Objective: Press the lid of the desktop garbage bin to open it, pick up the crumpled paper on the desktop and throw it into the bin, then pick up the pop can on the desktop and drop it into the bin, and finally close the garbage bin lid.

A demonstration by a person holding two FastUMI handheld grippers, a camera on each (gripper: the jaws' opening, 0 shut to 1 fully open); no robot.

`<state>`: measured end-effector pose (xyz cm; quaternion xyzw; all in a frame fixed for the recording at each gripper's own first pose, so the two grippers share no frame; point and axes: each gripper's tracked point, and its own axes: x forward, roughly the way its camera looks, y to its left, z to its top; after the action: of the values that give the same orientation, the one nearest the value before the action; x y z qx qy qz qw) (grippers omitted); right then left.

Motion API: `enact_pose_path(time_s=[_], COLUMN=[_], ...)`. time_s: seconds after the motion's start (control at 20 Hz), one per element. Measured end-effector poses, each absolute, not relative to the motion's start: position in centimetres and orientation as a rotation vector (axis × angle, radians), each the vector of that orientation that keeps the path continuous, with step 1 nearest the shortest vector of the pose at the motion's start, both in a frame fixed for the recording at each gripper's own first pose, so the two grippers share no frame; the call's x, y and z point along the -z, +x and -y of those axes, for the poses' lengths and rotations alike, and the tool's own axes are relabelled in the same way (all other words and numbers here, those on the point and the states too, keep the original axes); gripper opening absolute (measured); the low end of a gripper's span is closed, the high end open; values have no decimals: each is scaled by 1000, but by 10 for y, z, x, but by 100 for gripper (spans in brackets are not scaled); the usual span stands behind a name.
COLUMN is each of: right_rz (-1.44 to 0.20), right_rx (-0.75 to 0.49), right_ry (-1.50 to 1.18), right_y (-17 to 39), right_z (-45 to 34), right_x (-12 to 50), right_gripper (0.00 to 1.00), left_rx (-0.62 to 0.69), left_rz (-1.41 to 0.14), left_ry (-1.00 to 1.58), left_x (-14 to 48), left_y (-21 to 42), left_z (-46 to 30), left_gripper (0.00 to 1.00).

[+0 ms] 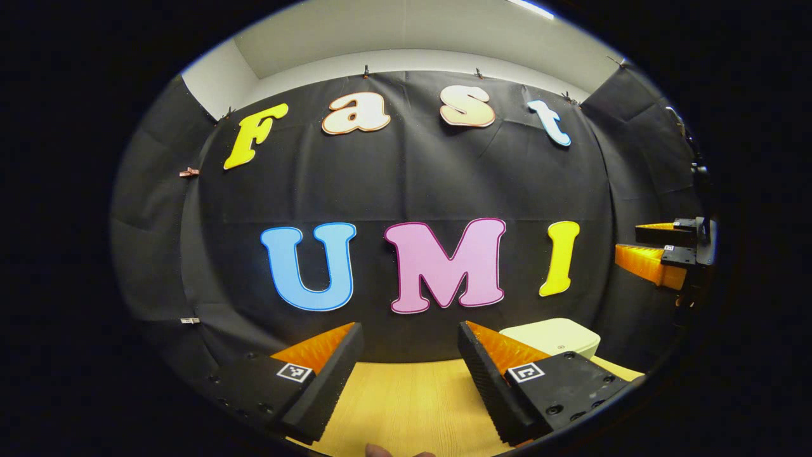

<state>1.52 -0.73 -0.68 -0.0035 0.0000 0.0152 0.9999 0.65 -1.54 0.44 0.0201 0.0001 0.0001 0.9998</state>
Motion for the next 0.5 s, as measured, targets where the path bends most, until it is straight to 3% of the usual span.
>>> enact_pose_path(time_s=[0.25,0.35,0.5], right_rz=[-7,-17,-46], right_rx=[-42,-54,-137], right_ry=[-18,-17,10], right_y=[17,17,17], right_z=[6,3,-13], right_x=[8,13,24], right_gripper=[97,90,33], left_rx=[-13,-18,-32], left_rz=[-7,-12,-15], left_ry=[40,32,34], left_x=[-3,-2,-1], left_y=[8,9,9], left_z=[15,13,12], left_gripper=[97,97,97])
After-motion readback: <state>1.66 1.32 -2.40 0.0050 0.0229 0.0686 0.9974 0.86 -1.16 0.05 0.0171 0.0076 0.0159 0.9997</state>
